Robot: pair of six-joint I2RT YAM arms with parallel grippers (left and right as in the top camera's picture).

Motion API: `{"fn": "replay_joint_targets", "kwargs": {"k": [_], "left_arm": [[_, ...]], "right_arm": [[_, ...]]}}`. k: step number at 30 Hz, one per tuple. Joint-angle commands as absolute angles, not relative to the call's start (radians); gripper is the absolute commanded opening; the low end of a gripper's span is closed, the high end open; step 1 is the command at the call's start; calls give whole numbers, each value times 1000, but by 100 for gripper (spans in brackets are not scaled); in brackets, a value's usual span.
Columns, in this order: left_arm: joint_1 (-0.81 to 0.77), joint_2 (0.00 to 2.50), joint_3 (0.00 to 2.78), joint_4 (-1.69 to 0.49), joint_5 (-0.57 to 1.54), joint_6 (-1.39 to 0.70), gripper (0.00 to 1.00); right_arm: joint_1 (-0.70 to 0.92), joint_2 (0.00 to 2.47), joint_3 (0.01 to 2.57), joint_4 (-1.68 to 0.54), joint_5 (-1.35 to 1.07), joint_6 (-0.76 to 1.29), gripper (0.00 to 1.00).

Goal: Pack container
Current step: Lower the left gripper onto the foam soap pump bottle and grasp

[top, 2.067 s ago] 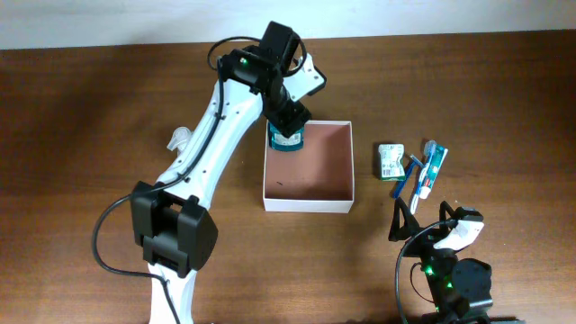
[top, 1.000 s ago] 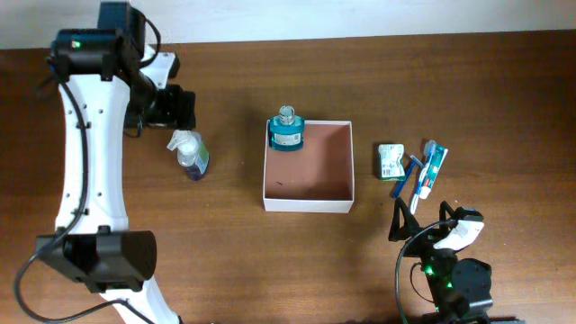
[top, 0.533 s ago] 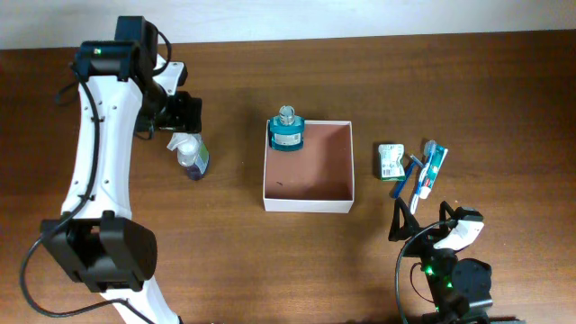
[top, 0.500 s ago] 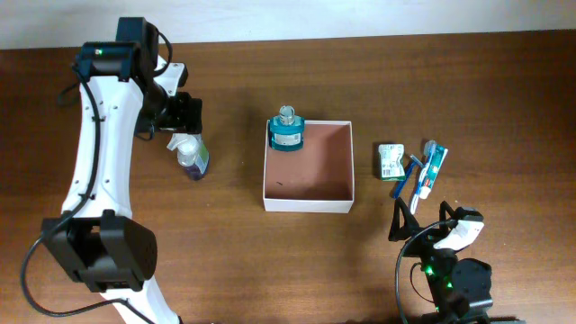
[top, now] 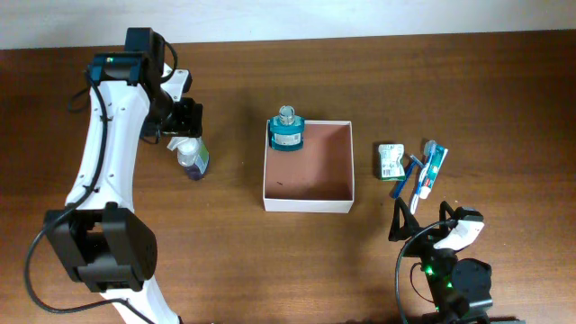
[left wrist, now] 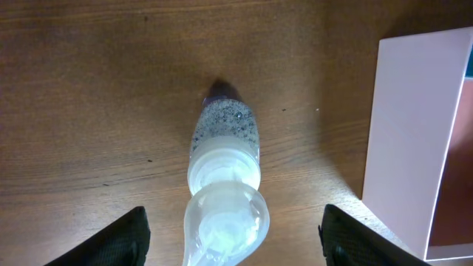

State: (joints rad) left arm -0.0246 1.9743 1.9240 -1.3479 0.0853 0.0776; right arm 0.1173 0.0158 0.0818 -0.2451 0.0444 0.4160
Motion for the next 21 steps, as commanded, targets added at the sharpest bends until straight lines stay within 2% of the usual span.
{"fn": "replay_joint_targets", "kwargs": {"k": [1, 9, 14, 21], "left_arm": [[-19, 1978, 1903, -1336, 78, 76, 72], [-19, 1979, 1847, -1287, 78, 76, 71], [-19, 1980, 1847, -1286, 78, 76, 62], [-19, 1981, 1824, -1264, 78, 76, 61]], "right_arm": [[111, 6, 76, -250, 57, 417, 98], [111, 6, 76, -250, 57, 417, 98], [111, 6, 76, -250, 57, 417, 98], [111, 6, 76, -250, 57, 417, 98]]}}
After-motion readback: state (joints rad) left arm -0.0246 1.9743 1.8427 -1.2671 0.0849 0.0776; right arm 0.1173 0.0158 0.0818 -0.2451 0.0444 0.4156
